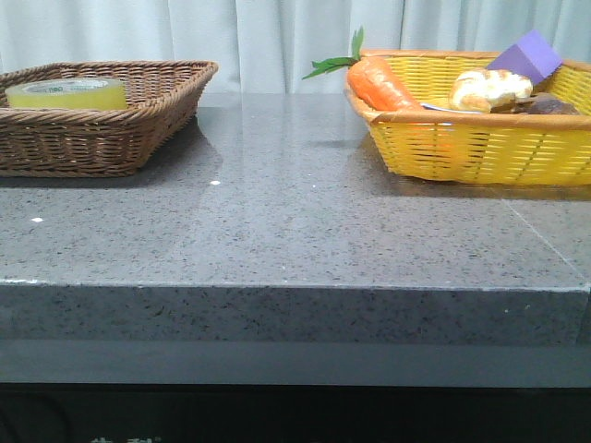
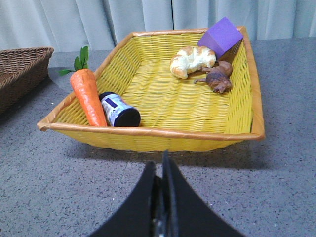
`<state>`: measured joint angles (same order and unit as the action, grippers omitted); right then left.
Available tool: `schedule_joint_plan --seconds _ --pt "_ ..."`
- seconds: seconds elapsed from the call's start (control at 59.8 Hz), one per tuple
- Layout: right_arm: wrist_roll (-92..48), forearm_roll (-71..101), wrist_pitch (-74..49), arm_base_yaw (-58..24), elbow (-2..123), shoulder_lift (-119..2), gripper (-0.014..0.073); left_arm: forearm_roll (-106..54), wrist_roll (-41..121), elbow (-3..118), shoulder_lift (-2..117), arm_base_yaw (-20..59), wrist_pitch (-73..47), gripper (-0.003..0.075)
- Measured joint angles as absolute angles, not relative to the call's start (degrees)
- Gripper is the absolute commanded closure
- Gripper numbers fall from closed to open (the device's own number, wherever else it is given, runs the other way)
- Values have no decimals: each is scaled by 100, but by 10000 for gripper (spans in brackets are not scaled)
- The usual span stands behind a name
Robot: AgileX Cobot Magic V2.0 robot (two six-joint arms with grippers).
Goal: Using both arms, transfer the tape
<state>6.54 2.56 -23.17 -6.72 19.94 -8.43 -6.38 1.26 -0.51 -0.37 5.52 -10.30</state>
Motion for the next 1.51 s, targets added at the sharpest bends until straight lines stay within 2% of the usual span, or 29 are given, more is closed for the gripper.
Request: schedule_joint_plan --seconds 0.167,0.385,0.586,1.506 --pt "277 179 -1969 -592 1775 -803 636 -638 126 -51 -37 552 -1026 740" --pt "0 410 -1094 -283 689 -390 636 -638 126 -51 -37 552 -1026 740" --pt "0 668 -1040 -215 -131 37 636 -638 126 -51 -37 552 -1026 740" --pt "-46 710 -1019 -215 -167 57 636 -638 126 -51 -37 552 -1026 740"
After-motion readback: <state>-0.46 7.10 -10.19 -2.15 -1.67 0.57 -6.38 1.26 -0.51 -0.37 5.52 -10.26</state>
